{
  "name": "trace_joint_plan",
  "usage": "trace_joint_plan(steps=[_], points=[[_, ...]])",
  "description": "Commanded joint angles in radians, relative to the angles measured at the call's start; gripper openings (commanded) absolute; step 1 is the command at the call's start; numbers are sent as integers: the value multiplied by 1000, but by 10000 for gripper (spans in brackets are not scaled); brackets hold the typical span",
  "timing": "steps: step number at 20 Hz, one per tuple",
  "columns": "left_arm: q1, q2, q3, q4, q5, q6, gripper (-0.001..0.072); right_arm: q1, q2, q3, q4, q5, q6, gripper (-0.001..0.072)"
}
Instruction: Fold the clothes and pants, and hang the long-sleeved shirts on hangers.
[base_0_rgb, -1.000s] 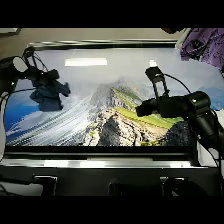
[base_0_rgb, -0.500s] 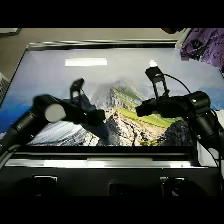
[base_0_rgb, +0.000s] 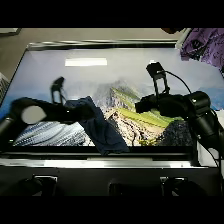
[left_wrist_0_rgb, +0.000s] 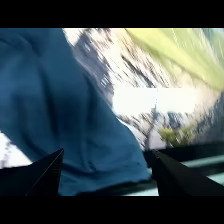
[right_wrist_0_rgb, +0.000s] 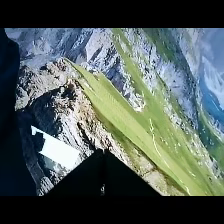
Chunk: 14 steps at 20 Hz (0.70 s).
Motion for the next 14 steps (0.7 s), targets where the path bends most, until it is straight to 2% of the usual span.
trace_joint_plan(steps=[1,4,6,7,9,10,12,14], points=[[259,117,0,0,-137,179,621,1,1,1,10,26,8,30],[448,159,0,2,-198,308,618,1,-1,-2,29,-63,31,30],[537,161,0,2,-199,310,617,1,-3,-57,37,-83,66,40],[573,161,-1,2,-200,310,617,1,-5,-113,56,-59,125,143],[608,161,0,1,-206,309,617,1,-27,-238,159,-5,212,439],[611,161,-1,2,-209,310,617,1,-51,-286,243,3,200,448],[615,153,-1,2,-215,310,618,1,-109,-363,489,37,65,447],[619,142,-2,2,-227,310,619,1,-178,-397,612,48,-16,448]])
